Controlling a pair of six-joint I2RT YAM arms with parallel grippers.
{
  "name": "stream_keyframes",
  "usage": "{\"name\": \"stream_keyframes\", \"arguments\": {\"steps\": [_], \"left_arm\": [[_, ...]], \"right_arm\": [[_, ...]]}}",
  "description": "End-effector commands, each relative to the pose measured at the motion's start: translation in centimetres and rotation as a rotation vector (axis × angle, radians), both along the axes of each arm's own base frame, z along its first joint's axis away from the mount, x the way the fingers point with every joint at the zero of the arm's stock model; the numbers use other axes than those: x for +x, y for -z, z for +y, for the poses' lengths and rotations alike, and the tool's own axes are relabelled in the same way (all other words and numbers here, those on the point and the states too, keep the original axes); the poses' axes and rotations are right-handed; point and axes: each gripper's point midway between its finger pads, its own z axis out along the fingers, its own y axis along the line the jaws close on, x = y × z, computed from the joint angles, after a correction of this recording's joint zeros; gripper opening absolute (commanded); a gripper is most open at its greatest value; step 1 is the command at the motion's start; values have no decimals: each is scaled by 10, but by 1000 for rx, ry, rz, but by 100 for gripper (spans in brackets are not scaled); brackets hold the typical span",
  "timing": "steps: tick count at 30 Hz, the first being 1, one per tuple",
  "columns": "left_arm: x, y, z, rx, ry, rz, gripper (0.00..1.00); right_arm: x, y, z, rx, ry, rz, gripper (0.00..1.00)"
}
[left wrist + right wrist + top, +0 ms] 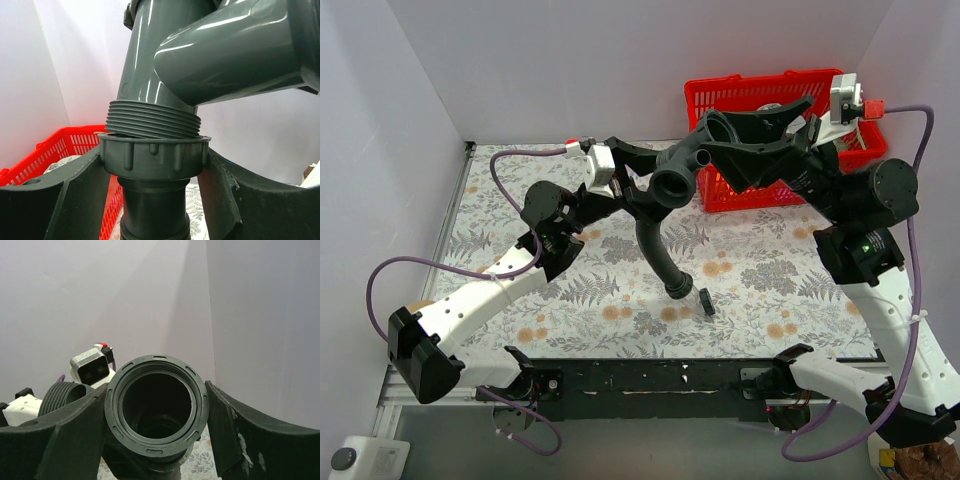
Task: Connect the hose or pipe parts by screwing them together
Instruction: Install the adaptor on the pipeline.
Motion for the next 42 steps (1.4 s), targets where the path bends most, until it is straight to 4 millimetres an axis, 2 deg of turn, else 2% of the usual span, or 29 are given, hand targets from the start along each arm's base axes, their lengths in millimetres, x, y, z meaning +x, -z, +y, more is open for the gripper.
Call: {"name": "stream_keyframes", "arguments": {"steps": [1, 4, 5, 13, 19, 26, 27, 29, 30, 31, 38, 40, 42], "left_arm": [[-27, -56, 22, -121, -3, -160, 31], [-26, -54, 21, -112, -10, -184, 31], [-26, -55, 21, -113, -13, -191, 31], [-22, -55, 19, -97, -30, -206, 31], [-22, -55, 20, -97, -35, -204, 31], [-21, -59, 23, -103, -55, -214, 30], [-20, -60, 24, -105, -68, -219, 31], [-18, -61, 25, -102, -80, -227, 30], [-18, -62, 25, -101, -86, -237, 30], [-18, -63, 26, -101, -91, -241, 30], [-16, -67, 31, -106, -124, -243, 29], [-16, -69, 33, -109, -134, -245, 28], [-15, -70, 34, -113, -141, -242, 28]], "right_arm": [[19, 34, 15, -110, 0, 144, 1], [24, 34, 15, -136, 17, 173, 1], [25, 42, 17, -158, 14, 205, 1], [34, 53, 21, -241, 43, 260, 1], [32, 51, 23, -236, 41, 257, 1], [29, 69, 38, -256, 42, 300, 1], [34, 71, 39, -256, 77, 312, 1], [30, 76, 46, -280, 88, 329, 1], [36, 78, 45, -280, 130, 343, 1], [32, 78, 50, -282, 128, 350, 1], [38, 89, 43, -287, 290, 404, 1], [39, 98, 44, -323, 329, 427, 1], [42, 97, 41, -334, 381, 427, 1]]}}
